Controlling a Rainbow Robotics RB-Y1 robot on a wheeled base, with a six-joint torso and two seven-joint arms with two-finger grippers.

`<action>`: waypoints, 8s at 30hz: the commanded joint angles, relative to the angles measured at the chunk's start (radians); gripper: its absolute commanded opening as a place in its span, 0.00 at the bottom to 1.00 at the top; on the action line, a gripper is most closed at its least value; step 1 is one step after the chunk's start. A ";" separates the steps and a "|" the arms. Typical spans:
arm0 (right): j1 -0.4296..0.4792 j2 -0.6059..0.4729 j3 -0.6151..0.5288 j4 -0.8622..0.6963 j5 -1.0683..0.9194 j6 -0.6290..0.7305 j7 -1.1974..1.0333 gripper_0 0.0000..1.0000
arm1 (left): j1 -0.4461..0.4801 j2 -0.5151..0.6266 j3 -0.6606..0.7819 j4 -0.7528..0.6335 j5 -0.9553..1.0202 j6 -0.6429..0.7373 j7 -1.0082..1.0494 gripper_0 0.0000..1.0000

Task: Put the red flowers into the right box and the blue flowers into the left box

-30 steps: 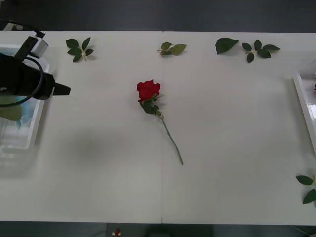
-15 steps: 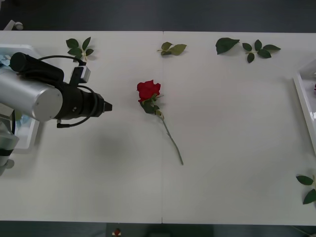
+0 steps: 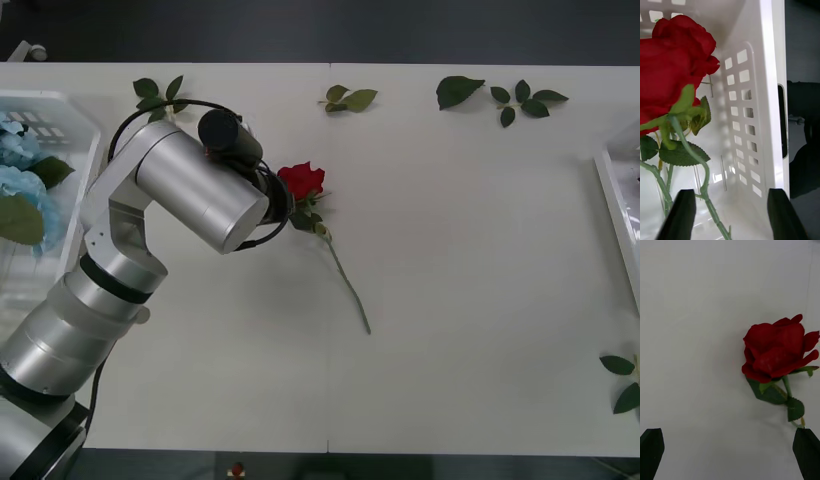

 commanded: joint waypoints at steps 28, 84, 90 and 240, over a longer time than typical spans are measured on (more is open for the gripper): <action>-0.017 0.081 -0.020 -0.329 -0.512 0.187 -0.055 1.00 | -0.197 -0.210 -0.126 0.449 -0.220 -0.208 0.188 1.00; 0.514 0.032 -0.262 -0.889 -1.596 0.432 0.917 1.00 | 0.024 0.308 0.199 -0.097 0.480 -0.030 -0.464 0.00; 0.520 0.032 -0.262 -0.889 -1.619 0.441 0.917 1.00 | 0.133 0.342 0.447 -0.131 0.747 0.040 -0.782 0.00; 0.321 -0.051 0.126 -0.926 -1.654 -0.138 0.674 0.00 | 0.225 0.773 -0.017 -0.085 2.328 -0.673 -1.898 0.85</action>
